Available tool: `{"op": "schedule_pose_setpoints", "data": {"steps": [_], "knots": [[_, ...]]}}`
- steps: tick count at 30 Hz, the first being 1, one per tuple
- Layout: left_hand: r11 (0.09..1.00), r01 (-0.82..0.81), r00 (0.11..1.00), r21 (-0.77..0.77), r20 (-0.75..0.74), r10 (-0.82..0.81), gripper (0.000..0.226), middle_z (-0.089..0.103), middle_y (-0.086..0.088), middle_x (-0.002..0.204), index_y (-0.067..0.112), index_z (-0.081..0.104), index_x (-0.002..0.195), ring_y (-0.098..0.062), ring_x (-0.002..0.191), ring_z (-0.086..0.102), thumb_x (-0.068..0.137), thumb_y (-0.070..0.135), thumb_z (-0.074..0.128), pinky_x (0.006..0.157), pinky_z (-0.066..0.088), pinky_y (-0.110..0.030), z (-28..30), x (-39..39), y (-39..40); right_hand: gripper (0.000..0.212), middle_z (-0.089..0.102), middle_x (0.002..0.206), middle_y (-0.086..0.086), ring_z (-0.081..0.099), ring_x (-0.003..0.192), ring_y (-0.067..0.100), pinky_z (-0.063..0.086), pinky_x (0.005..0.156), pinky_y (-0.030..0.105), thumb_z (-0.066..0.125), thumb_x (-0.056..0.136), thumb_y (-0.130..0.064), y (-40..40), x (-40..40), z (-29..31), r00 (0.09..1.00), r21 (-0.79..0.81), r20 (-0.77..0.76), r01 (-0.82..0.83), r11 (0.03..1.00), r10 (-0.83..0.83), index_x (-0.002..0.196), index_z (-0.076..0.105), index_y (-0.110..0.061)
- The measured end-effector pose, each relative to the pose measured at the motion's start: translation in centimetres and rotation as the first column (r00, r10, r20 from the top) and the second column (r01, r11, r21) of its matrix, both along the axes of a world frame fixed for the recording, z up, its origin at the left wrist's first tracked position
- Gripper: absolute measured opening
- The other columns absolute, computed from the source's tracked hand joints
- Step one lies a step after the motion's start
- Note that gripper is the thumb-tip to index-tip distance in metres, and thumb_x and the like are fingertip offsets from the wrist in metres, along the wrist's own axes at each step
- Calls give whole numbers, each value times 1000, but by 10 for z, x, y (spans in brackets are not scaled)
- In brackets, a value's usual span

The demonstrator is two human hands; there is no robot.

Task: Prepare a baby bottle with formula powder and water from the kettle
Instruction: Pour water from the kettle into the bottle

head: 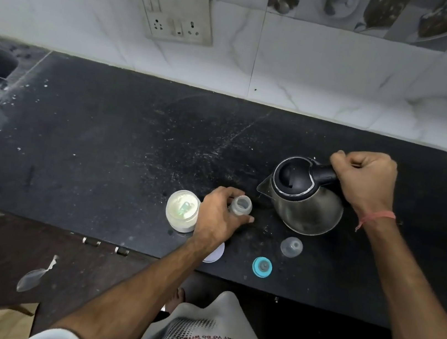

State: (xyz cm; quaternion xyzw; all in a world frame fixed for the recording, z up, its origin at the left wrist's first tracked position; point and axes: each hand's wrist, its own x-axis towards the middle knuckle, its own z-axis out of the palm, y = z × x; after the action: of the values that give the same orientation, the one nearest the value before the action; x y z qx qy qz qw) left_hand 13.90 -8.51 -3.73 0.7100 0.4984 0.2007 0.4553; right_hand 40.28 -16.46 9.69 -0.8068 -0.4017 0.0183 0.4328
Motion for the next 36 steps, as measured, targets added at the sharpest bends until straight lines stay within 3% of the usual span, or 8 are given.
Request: {"op": "schedule_pose_setpoints", "data": {"steps": [5,13,15,18,26,31,34,36], "knots": [[999,-39,999,-6,-24,39,58,77,16,111,32,79,115,-4,100,76,67,34,111,92,65,-31,0,2,-3,53,38,46,12,31,44,13,33,54,21,71,91,-28,4,-1,1,997,-34,67,-35,999,37,50,49,-2],[998,-43,997,-42,-71,40,55,81,16,101,29,78,111,-5,94,78,67,33,111,91,67,-37,5,5,-1,52,43,46,14,43,45,30,34,55,16,73,92,-27,10,3,-1,987,-82,127,-84,993,94,51,54,-2],[999,-37,996,-34,-84,34,55,81,15,101,29,78,111,-6,94,78,66,33,111,91,67,-38,5,5,-1,51,42,44,9,39,43,18,34,56,13,73,92,-26,10,2,-1,987,-81,124,-90,993,100,50,54,-4],[999,-33,996,-36,-89,29,55,81,14,103,30,78,111,-7,95,78,66,35,111,92,67,-40,4,5,-1,54,44,45,1,44,46,15,32,56,11,74,92,-23,11,-1,-2,985,-78,134,-102,992,112,46,49,-11],[999,-30,996,-31,-86,27,57,83,14,104,28,80,114,-7,96,79,66,35,111,92,67,-40,4,4,-1,50,50,41,0,48,43,22,39,66,19,73,94,-23,15,-9,3,969,-117,166,-163,980,181,47,61,-11],[999,-33,996,-35,-83,30,57,82,14,103,29,80,114,-7,96,79,66,36,111,91,68,-40,4,3,-1,58,50,45,-6,47,48,16,36,63,17,74,93,-21,17,-12,3,968,-129,187,-144,981,167,43,46,-15],[999,-28,996,-37,-84,25,55,82,14,103,30,80,113,-7,96,78,67,37,110,91,68,-41,4,3,-1,57,54,50,-12,50,49,14,34,62,10,74,93,-22,18,-16,4,961,-137,211,-151,979,177,44,46,-15],[999,-31,996,-33,-80,28,56,82,14,104,30,80,113,-7,96,78,67,38,110,91,68,-42,4,3,-1,56,55,50,-12,52,50,14,37,64,14,73,93,-24,19,-17,5,958,-140,212,-165,976,192,44,49,-15]]}}
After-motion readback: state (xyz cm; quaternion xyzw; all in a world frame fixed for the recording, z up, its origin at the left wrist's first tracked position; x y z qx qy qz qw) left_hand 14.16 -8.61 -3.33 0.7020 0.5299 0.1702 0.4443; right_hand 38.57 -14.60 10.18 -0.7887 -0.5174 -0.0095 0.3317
